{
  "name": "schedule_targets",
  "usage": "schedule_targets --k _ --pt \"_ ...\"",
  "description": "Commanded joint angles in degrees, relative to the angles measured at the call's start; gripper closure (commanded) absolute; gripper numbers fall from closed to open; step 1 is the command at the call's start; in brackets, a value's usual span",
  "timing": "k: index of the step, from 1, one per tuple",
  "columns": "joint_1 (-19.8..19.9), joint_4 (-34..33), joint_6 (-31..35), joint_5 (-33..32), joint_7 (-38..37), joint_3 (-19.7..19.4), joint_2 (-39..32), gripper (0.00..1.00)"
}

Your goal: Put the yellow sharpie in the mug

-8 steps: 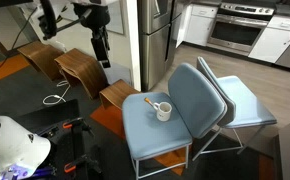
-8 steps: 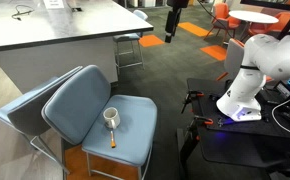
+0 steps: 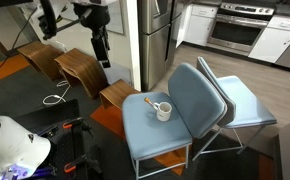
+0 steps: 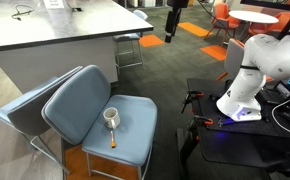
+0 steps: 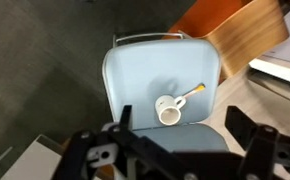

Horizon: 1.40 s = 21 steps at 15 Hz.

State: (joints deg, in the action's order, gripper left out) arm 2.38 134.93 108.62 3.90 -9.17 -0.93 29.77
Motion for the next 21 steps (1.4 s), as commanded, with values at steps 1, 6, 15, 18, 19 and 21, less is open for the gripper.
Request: schedule_targets --k 1,6,15,18,19,21 --pt "0.37 -0.09 -0.11 0.16 0.16 0.29 -0.03 0.0" --pt "0.39 -2.02 -0.04 1.56 -5.96 2.46 -3.82 0.0" --pt "-3.9 -11.55 16.82 3.76 -37.9 11.04 -33.7 0.0" --pt "-6.22 -17.03 24.41 4.39 -42.59 8.31 -45.51 0.0" --pt "-6.97 -19.36 25.67 5.17 -43.16 7.33 -49.41 0.0" --pt "-8.13 -24.51 25.79 7.94 -42.78 6.13 -56.2 0.0"
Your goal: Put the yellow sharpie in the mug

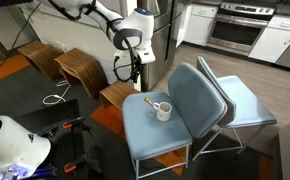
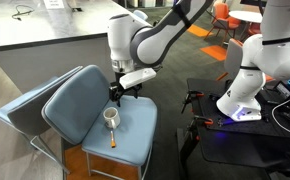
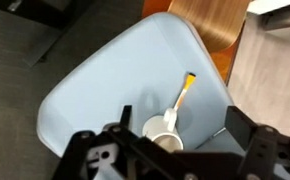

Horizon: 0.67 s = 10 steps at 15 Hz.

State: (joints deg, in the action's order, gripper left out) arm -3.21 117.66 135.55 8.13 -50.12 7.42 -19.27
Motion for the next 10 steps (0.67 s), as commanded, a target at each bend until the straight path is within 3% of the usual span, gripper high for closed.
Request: schedule_targets --k 1,2,4,10 --pt "-3.36 -9.49 -1.1 4.87 -2.62 -2.86 -9.82 0.0" --pt "-3.58 -5.19 -0.08 4.1 0.74 -3.55 -6.49 0.0" --pt "-4.29 -8.9 -0.1 5.05 -0.13 -3.88 -10.39 0.0" --pt "-4.51 -9.67 -0.14 5.07 -0.83 -4.11 -10.4 0.0"
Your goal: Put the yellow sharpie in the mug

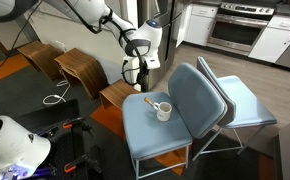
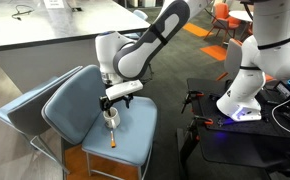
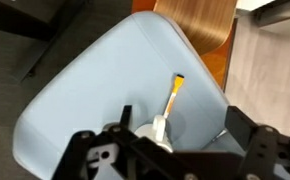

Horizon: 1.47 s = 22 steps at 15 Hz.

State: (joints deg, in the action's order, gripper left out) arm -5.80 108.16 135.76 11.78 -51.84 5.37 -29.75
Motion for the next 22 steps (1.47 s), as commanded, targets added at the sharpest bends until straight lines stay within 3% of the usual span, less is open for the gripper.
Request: schedule_targets --k 1,2,3,7,14,22 --pt "-1.92 -0.18 -0.36 1.43 0.89 -2.06 0.08 0.0" --pt "-1.92 -0.18 -0.36 1.43 0.89 -2.06 0.07 0.0" --pt "-3.41 -0.39 0.53 1.63 -5.28 -3.61 -0.73 0.0" --pt "-4.44 -0.95 1.54 7.51 -13.01 -3.48 -4.73 0.0" --pt "-5.31 -6.78 7.53 12.9 -13.31 -2.83 -17.26 0.0" --pt "-5.72 -23.34 7.57 11.27 -14.21 -4.58 -31.59 0.0"
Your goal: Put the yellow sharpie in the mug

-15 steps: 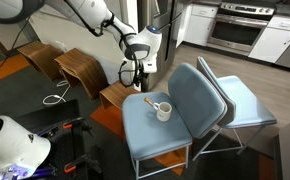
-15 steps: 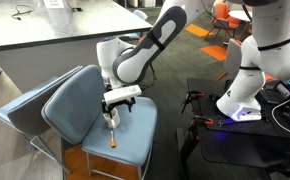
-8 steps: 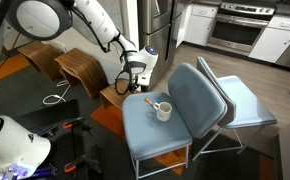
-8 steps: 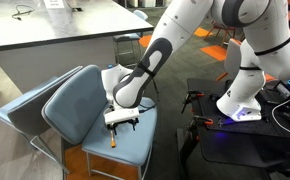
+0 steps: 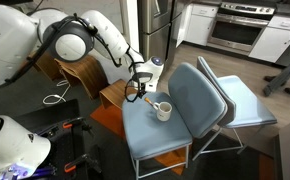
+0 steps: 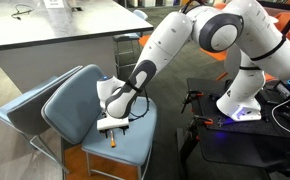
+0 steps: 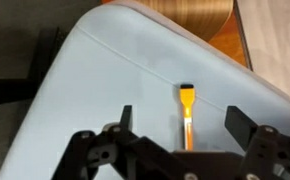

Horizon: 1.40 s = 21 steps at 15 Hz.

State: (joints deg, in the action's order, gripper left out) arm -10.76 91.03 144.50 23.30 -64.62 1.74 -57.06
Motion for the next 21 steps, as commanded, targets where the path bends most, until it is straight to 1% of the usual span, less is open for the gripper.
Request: schedule_targets --k 1,5,9,15,19,20,21 --pt "-0.7 -8.38 -1.37 -0.35 -1.29 -0.89 -5.95 0.0" --pt "-1.2 -14.63 -2.61 -0.85 -1.77 -0.89 -10.7 0.0" --pt "-1.16 -18.27 -3.58 -0.55 -2.33 -0.72 -14.02 0.0" --pt "-0.36 -20.69 -3.24 -0.14 -2.24 -0.44 -16.81 0.0" --pt "0.0 -21.74 -2.65 -0.19 -2.91 -1.01 -17.8 0.0" --pt "-0.04 -22.01 -2.58 -0.36 -3.56 -1.41 -17.97 0.01" --pt "0.08 -22.1 -2.54 -0.52 -3.78 -1.79 -18.0 0.04"
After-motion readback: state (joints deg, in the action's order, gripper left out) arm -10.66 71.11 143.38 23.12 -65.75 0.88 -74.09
